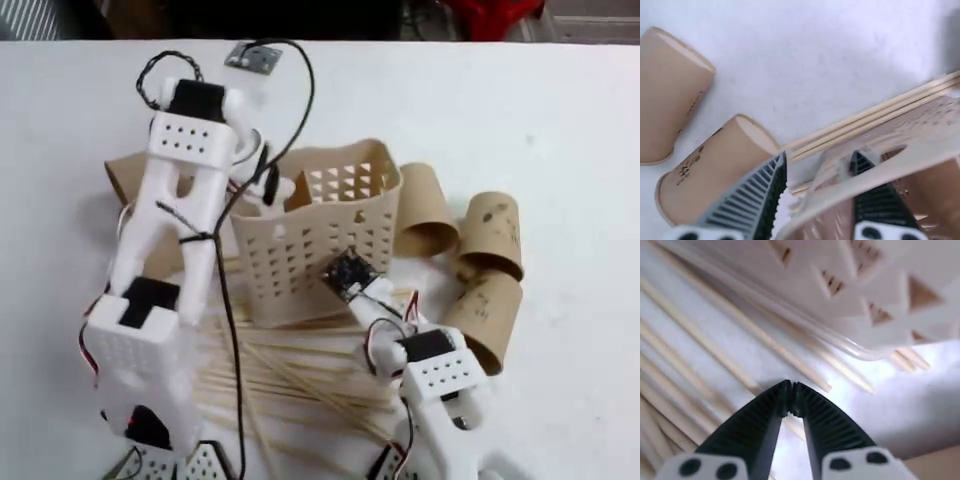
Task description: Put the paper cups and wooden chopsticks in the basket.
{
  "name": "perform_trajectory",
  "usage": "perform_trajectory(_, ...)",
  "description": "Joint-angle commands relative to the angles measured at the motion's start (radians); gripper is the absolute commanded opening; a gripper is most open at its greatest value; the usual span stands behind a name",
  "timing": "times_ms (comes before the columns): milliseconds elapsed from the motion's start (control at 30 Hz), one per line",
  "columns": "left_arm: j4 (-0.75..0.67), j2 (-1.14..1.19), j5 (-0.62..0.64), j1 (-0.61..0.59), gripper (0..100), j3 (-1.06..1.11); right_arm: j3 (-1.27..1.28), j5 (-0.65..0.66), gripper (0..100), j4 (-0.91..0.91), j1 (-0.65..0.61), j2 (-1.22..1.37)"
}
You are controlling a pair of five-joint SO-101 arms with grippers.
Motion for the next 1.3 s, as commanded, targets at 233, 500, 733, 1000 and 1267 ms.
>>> perform_trajectory(233,-0.003,-0.018,-0.063,0.038,19,-0.006,-0.006,0.005,2.1,-0.010,0.013,-0.007)
perform_trajectory(500,-0.078,-0.019,-0.055,0.061,2,-0.015,-0.060,0.003,8.0,-0.004,0.061,-0.008)
perform_trajectory(733,-0.055,-0.027,-0.061,0.061,2,-0.115,-0.121,0.003,10.5,0.012,0.125,-0.008)
perform_trajectory(1000,0.003,-0.047,-0.084,0.053,2,-0.265,-0.218,-0.064,10.5,0.117,0.124,-0.008)
perform_trajectory(1267,-0.003,-0.125,-0.084,0.024,2,-0.308,-0.218,-0.074,10.5,0.117,0.125,-0.008)
